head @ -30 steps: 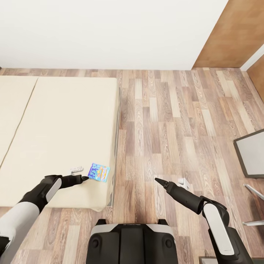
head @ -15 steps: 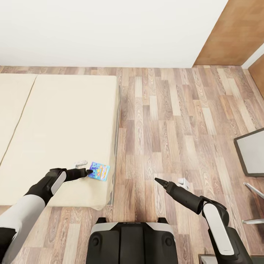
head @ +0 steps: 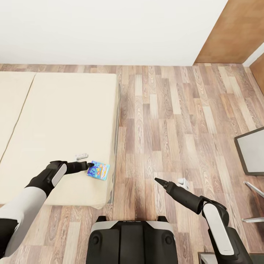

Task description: Put all the toys in the child's room - the three board games (two on the bed and one on the table), the two jigsaw puzzles on the table, and the tennis ball on the table - inside the toy box on the table in the child's room.

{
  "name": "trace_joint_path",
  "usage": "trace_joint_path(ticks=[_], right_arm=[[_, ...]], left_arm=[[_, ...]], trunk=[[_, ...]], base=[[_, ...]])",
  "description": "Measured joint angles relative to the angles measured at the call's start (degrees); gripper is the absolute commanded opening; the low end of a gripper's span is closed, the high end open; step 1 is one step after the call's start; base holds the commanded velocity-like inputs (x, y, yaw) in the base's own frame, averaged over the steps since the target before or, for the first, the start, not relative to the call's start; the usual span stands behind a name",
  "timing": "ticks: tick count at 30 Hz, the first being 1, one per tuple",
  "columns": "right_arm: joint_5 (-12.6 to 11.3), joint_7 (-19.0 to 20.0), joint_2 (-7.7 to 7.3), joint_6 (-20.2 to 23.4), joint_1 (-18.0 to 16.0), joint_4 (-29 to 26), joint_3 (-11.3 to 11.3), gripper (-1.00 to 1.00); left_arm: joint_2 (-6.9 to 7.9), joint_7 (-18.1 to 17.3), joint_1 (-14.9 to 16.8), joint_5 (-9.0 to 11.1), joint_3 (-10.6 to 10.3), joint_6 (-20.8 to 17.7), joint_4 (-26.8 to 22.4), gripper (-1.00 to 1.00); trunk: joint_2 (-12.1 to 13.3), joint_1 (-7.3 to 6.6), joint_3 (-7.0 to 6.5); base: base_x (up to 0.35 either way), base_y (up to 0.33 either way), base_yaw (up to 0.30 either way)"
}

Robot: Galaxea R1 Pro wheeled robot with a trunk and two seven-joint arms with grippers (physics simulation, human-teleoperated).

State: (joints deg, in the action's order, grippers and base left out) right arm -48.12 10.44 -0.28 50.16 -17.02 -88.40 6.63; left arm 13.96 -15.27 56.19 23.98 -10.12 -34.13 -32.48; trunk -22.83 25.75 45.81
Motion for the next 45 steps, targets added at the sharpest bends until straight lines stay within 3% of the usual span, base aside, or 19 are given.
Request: trace_joint_path(ticks=[8, 20, 45], right_arm=[[0.0, 0.0, 0.08, 0.0, 0.0, 0.0, 0.0, 1.00], [0.0, 0.0, 0.07, 0.0, 0.0, 0.0, 0.0, 1.00], [0.0, 0.0, 0.00, 0.0, 0.0, 0.0, 0.0, 1.00]], left_arm=[[-0.14, 0.0, 0.6, 0.0, 0.0, -0.3, 0.0, 1.00], [-1.95, 0.2, 3.0, -0.2, 0.0, -1.5, 0.0, 1.00], [-1.98, 0.1, 3.0, -0.2, -0.2, -1.1, 0.0, 1.00]], trunk=[[0.0, 0.00, 0.07], [0.0, 0.00, 0.88], [0.0, 0.00, 3.18]], base=[[0.000, 0.000, 0.000], [0.000, 0.000, 0.000], [0.000, 0.000, 0.000]])
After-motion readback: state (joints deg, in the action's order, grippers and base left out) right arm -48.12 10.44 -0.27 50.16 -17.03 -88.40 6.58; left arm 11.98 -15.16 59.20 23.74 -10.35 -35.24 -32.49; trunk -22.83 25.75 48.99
